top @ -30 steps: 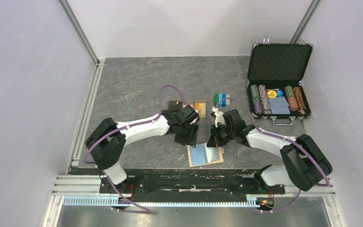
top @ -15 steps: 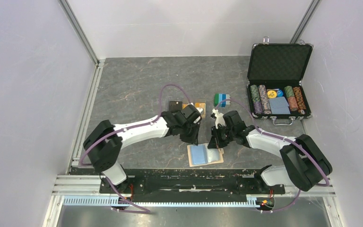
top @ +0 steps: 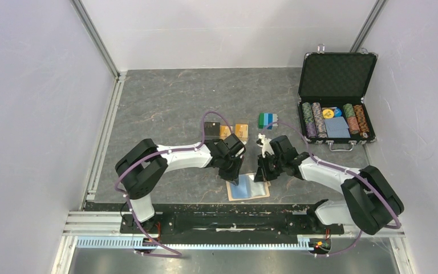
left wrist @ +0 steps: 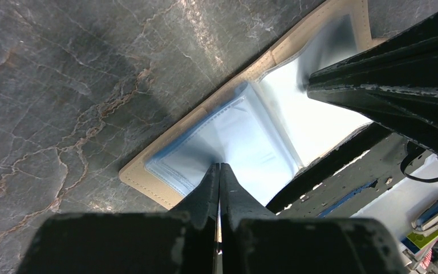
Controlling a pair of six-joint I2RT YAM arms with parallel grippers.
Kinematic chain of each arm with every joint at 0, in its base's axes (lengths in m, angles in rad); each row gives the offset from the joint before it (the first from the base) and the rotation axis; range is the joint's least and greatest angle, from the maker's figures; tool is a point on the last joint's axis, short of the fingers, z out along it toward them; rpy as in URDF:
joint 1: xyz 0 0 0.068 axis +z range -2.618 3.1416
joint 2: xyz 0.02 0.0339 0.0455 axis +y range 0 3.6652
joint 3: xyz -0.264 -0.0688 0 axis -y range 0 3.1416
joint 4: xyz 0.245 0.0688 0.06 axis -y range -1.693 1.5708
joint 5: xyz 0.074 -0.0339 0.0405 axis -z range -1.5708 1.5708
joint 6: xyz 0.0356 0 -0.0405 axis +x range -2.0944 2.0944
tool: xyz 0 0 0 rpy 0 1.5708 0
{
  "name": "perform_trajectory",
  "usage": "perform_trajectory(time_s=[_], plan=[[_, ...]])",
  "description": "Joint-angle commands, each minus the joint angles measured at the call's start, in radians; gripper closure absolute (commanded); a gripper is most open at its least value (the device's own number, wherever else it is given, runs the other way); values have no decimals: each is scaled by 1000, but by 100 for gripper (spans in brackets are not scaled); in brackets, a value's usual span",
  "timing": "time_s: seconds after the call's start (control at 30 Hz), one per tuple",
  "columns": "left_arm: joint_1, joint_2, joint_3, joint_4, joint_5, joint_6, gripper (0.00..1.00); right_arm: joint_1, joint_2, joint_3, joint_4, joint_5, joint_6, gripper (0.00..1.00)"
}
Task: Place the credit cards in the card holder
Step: Place the card holder at the center of the board.
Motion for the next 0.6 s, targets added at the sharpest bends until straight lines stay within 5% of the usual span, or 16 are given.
perform_trajectory(time_s=[0.0, 0.2, 0.57], plan=[[-5, 56, -20, -43, -93, 46, 98, 1, -21, -13, -172, 153, -31, 100], [-4, -5, 5, -71, -155, 61, 96, -2, -73, 35, -238, 162, -67, 94], [95, -330, 20, -65, -308, 69, 31, -2, -136, 219, -258, -31, -86, 58]])
